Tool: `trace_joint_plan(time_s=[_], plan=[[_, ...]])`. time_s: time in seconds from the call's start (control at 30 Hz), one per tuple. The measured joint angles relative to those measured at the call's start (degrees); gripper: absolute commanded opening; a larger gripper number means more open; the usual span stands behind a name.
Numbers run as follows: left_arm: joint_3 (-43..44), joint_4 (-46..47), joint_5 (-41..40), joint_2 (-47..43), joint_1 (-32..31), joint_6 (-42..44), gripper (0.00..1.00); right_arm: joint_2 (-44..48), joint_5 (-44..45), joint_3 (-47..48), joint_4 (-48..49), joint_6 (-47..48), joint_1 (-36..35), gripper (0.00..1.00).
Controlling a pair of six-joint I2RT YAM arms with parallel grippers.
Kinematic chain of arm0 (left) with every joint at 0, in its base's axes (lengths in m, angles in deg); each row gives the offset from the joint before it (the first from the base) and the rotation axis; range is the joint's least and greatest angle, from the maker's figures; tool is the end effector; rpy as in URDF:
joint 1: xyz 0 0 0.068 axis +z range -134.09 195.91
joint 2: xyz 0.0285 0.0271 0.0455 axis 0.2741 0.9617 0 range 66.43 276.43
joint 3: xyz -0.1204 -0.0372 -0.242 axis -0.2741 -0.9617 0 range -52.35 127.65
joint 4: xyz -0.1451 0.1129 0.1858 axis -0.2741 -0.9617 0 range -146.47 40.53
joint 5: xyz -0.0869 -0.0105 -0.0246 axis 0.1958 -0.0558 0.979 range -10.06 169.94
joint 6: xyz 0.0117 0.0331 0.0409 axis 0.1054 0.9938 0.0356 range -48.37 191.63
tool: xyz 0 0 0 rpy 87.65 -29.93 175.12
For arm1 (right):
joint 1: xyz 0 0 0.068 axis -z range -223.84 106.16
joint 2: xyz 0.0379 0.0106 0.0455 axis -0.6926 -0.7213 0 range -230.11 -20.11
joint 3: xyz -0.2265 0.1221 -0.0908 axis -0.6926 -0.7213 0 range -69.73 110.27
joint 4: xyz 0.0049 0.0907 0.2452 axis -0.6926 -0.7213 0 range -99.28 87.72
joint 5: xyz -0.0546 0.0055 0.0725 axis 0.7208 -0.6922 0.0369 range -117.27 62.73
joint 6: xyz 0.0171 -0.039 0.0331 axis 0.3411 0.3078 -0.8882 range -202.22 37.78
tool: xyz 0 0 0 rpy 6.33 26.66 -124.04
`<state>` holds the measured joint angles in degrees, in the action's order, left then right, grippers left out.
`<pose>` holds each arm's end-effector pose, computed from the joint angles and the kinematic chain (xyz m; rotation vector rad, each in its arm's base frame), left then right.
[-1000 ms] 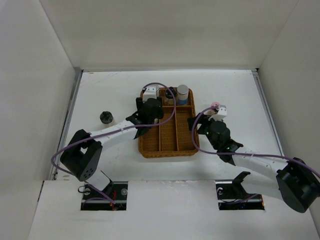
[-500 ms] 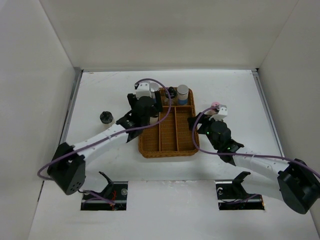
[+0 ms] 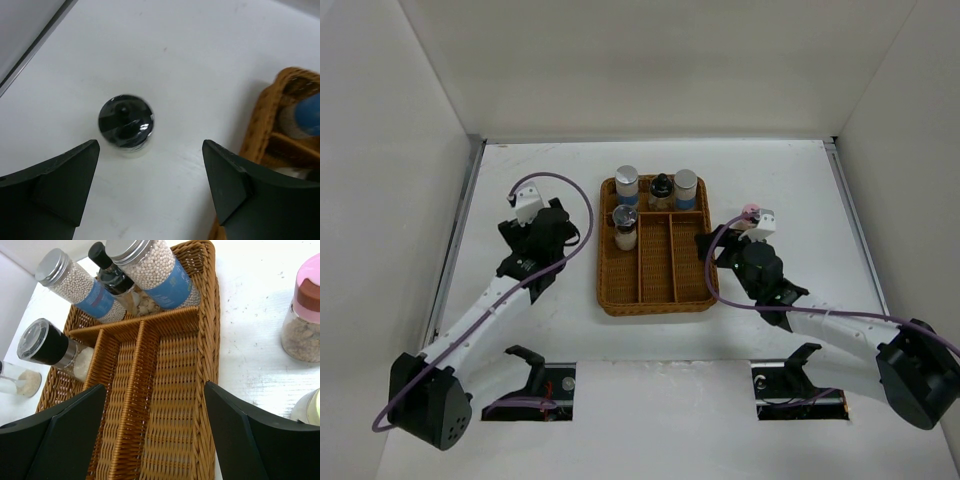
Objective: Organize the condiment bottles
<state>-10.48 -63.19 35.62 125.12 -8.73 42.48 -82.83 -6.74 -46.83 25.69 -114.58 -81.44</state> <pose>0.2106 -0.0692 0.2751 -0.5155 1.8786 0.1990 0.1903 0.1309 0.2152 0.1801 1.7901 0.5645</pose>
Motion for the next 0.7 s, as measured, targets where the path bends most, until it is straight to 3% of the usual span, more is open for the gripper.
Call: trace_joint_plan(time_s=[0.23, 0.5, 0.57, 0.7], plan=[[-2.78, -0.83, 0.20, 3.06, 4.50, -2.40, 0.83, -0.46, -0.11, 0.00, 0.02, -0.02, -0.04, 0.88], [-2.78, 6.54, 2.12, 11.56, 9.68, -2.36, 0.81, -1.20, -0.98, 0.02, 0.02, -0.04, -0.39, 0.88], [-2.78, 8.04, 2.75, 13.49, 10.58, -2.32, 0.77, -1.20, -1.18, 0.02, 0.00, -0.02, -0.39, 0.88], [-2.78, 10.60, 4.79, 16.50, 12.09, -2.32, 0.56, -1.20, -1.44, 0.02, 0.02, -0.04, -0.39, 0.88]])
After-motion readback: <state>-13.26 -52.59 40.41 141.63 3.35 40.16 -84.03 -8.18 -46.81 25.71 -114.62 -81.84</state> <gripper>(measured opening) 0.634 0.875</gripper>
